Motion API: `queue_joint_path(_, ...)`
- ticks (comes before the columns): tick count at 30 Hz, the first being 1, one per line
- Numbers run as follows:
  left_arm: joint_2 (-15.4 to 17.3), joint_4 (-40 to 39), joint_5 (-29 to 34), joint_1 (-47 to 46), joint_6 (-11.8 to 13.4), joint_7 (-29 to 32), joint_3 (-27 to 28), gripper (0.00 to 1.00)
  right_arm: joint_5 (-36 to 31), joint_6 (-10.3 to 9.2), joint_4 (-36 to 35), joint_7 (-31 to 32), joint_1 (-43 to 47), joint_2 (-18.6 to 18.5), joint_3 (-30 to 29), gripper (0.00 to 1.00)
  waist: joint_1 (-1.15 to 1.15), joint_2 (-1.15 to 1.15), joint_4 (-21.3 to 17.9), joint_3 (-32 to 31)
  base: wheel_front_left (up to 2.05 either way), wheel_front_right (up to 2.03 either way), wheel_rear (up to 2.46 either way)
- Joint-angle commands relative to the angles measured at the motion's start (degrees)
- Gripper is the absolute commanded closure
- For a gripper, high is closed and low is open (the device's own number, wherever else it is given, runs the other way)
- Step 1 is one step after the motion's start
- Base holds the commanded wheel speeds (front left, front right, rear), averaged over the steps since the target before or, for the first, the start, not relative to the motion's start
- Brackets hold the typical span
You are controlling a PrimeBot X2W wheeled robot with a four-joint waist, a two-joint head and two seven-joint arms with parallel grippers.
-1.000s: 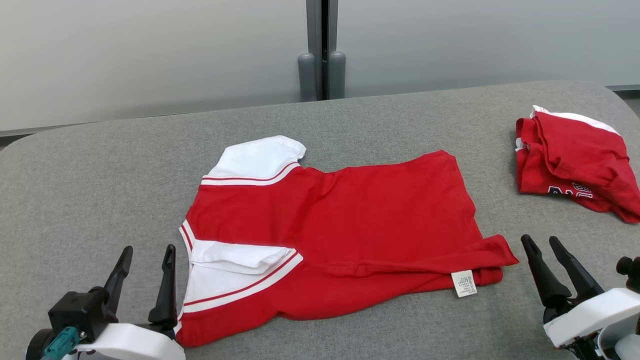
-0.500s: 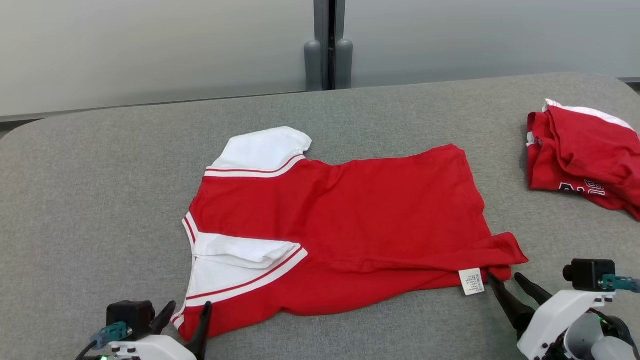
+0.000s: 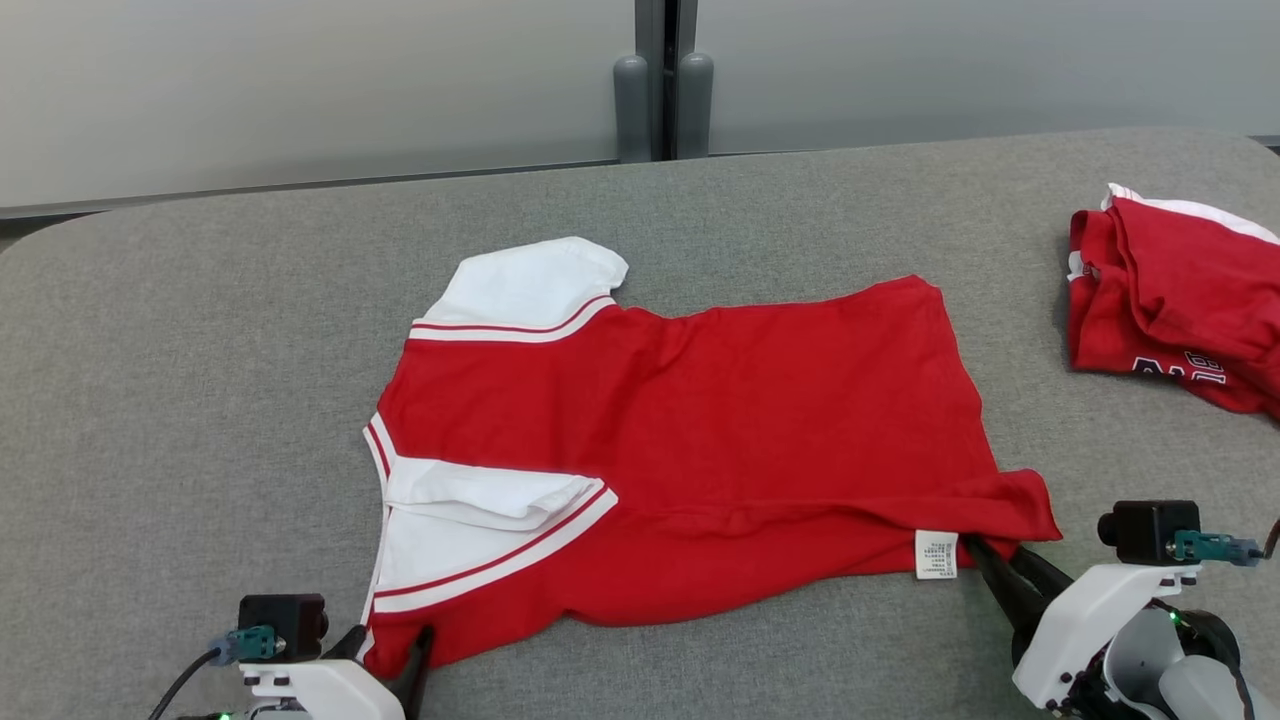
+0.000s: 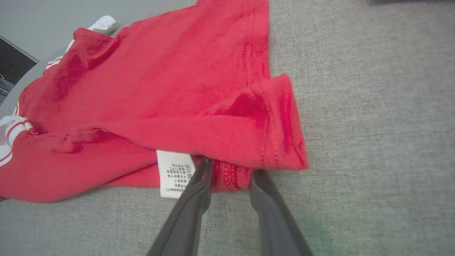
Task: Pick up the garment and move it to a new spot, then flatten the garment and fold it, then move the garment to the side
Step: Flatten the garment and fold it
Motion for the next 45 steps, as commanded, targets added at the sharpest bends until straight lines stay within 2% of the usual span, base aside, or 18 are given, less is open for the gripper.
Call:
queue_joint_path(1,0.0,0.8,0.1,-0.7,-0.4,-0.2,-0.1,0.55,-0.6,-0.02,-0.2,0.2,-0.4,0.1,-0.1,0.67,0.00,0.00,-0.1,-0.1,0.00,0.00,0.00)
queue_joint_path(2,-0.3,1.0,-0.1,-1.0,-0.4,-0.7,0.4,0.76,-0.6,-0.02,-0.3,-0.2,-0.5,0.0,-0.2,0.76,0.00,0.00,-0.1,-0.2,0.00,0.00,0.00)
queue_joint_path(3,-0.3,1.2,-0.4,-1.0,-0.4,-0.9,0.6,1.00,-0.6,-0.02,-0.5,-0.4,-0.5,0.0,-0.3,1.00,0.00,0.00,-0.1,-0.3,0.00,0.00,0.00)
queue_joint_path(10,0.9,1.7,-1.4,0.6,-0.9,-0.7,1.2,1.00,0.0,-0.02,-2.4,1.2,0.9,-1.3,0.2,1.00,0.00,0.00,-0.3,-2.5,0.00,0.00,0.00)
queue_joint_path(21,4.3,-3.5,-2.9,5.0,1.1,0.6,1.6,1.00,2.9,-0.02,-8.6,7.4,5.6,-5.7,-0.9,1.00,0.00,0.00,-0.4,-4.4,0.00,0.00,0.00)
queue_joint_path(31,8.7,-13.6,-4.2,10.2,4.3,4.5,1.1,1.00,5.8,-0.02,-13.7,13.8,13.3,-8.7,-4.3,1.00,0.00,0.00,-0.4,-4.6,0.00,0.00,0.00)
queue_joint_path(35,10.0,-17.3,-4.8,11.2,5.4,6.7,0.4,1.00,4.5,-0.02,-14.2,15.1,15.2,-9.6,-6.1,1.00,0.00,0.00,-0.7,-4.7,0.00,0.00,0.00)
queue_joint_path(39,10.7,-18.8,-4.8,11.3,6.3,7.3,0.7,1.00,2.8,-0.02,-13.5,15.8,15.8,-9.0,-7.6,1.00,0.00,0.00,-1.2,-4.9,0.00,0.00,0.00)
queue_joint_path(41,10.7,-18.7,-4.8,11.1,6.3,7.5,0.7,1.00,1.4,-0.02,-12.8,15.9,15.8,-8.7,-8.4,0.51,0.00,0.00,-1.4,-4.9,0.00,0.00,0.00)
queue_joint_path(42,10.6,-18.6,-5.0,11.0,6.1,7.5,0.6,0.95,0.9,-0.03,-12.5,15.5,15.8,-8.4,-8.9,0.00,0.00,0.00,-1.5,-5.0,0.00,0.00,0.00)
queue_joint_path(43,10.5,-18.3,-5.1,10.9,5.9,7.5,0.6,0.60,0.4,-0.03,-12.2,15.6,15.8,-7.8,-9.3,0.00,0.00,0.00,-1.6,-5.0,0.00,0.00,0.00)
queue_joint_path(44,10.5,-17.9,-5.0,10.9,5.8,7.6,0.5,0.00,-0.1,-0.03,-12.0,15.5,15.8,-7.4,-9.8,0.00,0.00,0.00,-1.7,-5.1,0.00,0.00,0.00)
queue_joint_path(45,10.5,-17.8,-5.0,10.9,5.7,7.6,0.4,0.00,-0.5,-0.02,-11.9,15.2,15.8,-7.1,-10.3,0.00,0.00,0.00,-1.8,-5.1,0.00,0.00,0.00)
